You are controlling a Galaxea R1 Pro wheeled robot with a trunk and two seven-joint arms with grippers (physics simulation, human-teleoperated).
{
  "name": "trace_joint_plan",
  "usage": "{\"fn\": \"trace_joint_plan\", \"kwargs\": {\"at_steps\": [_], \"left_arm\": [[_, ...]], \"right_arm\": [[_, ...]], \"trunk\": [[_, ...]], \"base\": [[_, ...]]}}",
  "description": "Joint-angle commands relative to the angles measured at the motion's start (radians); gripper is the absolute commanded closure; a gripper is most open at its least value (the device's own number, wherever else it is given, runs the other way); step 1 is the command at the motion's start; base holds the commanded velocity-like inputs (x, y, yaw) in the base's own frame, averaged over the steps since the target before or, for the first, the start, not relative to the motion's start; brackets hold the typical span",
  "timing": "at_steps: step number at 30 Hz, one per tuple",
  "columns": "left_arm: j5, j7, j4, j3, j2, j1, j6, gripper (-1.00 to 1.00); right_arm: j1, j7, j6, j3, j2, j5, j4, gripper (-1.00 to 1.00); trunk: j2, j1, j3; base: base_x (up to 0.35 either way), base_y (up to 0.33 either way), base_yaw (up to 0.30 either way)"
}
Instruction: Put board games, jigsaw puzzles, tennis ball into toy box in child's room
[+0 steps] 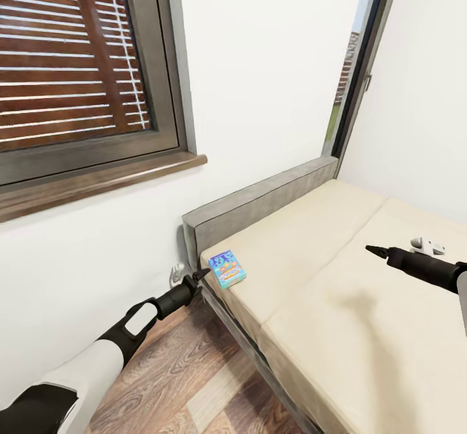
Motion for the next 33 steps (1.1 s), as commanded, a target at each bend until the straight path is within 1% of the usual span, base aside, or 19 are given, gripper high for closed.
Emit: {"fn": "trace_joint_plan", "kwargs": {"at_steps": [1, 11, 33], "left_arm": [[0.010, -0.001, 0.000, -0.004, 0.001, 0.000, 0.006, -1.00], [0.012, -0.001, 0.006, -0.004, 0.000, 0.000, 0.007, -1.00], [0.013, -0.001, 0.008, -0.004, -0.001, 0.000, 0.008, -1.00]], "right_arm": [[-0.001, 0.007, 0.004, -0.001, 0.000, 0.005, 0.000, -1.00], [0.001, 0.007, 0.005, -0.002, 0.000, 0.004, -0.002, -1.00], [0.002, 0.007, 0.004, -0.002, 0.000, 0.004, -0.003, -1.00]], "trunk": [[0.000, 0.000, -0.001], [0.000, 0.000, -0.001], [0.000, 0.000, -0.001]], "base": [[0.000, 0.000, -0.155], [0.000, 0.000, -0.074], [0.000, 0.000, -0.015]]}}
